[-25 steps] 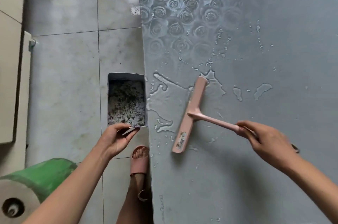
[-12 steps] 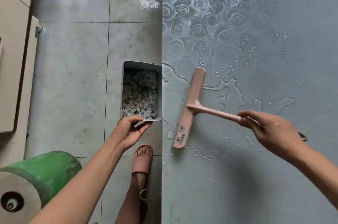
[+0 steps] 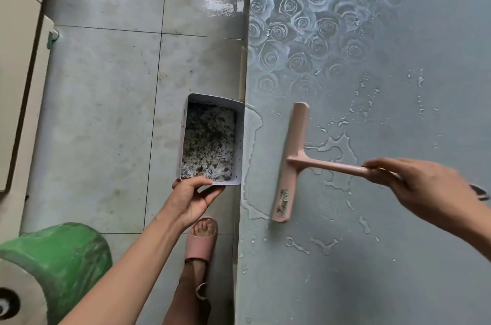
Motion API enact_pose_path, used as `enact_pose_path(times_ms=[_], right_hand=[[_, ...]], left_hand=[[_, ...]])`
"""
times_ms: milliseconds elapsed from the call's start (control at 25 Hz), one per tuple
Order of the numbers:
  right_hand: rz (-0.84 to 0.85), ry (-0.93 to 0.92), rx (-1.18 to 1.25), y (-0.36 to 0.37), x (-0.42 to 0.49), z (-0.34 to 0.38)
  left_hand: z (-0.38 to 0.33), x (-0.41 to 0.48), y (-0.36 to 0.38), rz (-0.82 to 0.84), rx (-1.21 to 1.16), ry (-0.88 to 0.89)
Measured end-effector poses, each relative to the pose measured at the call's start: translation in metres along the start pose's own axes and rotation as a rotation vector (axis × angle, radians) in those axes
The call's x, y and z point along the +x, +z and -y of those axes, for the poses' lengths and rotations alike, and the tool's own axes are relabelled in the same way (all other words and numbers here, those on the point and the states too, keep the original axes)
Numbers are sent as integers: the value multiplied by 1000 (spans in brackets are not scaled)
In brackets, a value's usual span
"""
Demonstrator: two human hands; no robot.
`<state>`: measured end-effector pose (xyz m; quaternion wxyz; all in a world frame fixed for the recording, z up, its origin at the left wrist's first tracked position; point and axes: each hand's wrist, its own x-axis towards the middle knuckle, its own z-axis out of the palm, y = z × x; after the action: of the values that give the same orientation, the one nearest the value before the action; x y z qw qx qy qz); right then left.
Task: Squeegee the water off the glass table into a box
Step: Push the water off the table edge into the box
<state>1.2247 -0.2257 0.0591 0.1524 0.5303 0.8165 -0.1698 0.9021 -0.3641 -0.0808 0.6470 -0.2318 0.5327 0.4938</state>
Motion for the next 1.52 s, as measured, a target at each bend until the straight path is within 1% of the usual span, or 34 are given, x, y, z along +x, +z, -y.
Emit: enact_pose_path(times_ms=[120, 200, 280, 320, 440, 560, 600, 720, 800, 880, 920, 1000, 1120, 1160, 1240, 1320, 1400, 1440, 1520], right_hand=[[20, -70, 22, 12, 26, 35], [23, -142, -45, 13, 47, 54], [-8, -205, -110, 3, 59, 62], [-24, -208, -95, -5, 60, 60], [-45, -130, -91, -29, 51, 49], [36, -90, -139, -31, 44, 51], [53, -91, -139, -27, 49, 59], [66, -175, -207, -12, 73, 86], [37, -154, -136, -14, 77, 87], [-18, -27, 61, -26, 61, 61], [-37, 54, 111, -32, 44, 39], [-24, 190, 103, -37, 2, -13], [43, 338, 44, -22, -54, -95], [51, 368, 40, -11, -72, -127], [13, 403, 41, 12, -112, -188], [-25, 443, 76, 32, -139, -232], [0, 478, 115, 40, -147, -249], [30, 487, 122, 41, -143, -242], [75, 422, 138, 33, -118, -199]], left_hand=[[-3, 2, 2, 4, -5, 6], [-3, 2, 3, 9, -14, 6], [-3, 2, 2, 10, -22, 1], [-3, 2, 2, 13, -20, -4], [-4, 1, 1, 12, -18, -10], [-6, 0, 1, 9, -26, -24], [-6, 1, 1, 10, -29, -26], [-4, 1, 1, 4, -21, -38], [-4, 1, 1, -6, -19, -43], [-7, 0, 0, -31, -18, -43], [-8, -2, 0, -45, -2, -43], [-10, -6, -2, -65, 23, -47], [-12, -11, -2, -103, 45, -58], [-10, -13, 0, -112, 52, -58], [-4, -18, 5, -140, 54, -48], [-2, -19, 9, -174, 55, -36], [-2, -17, 10, -191, 72, -33], [0, -17, 9, -189, 83, -32], [0, -17, 8, -168, 97, -37]])
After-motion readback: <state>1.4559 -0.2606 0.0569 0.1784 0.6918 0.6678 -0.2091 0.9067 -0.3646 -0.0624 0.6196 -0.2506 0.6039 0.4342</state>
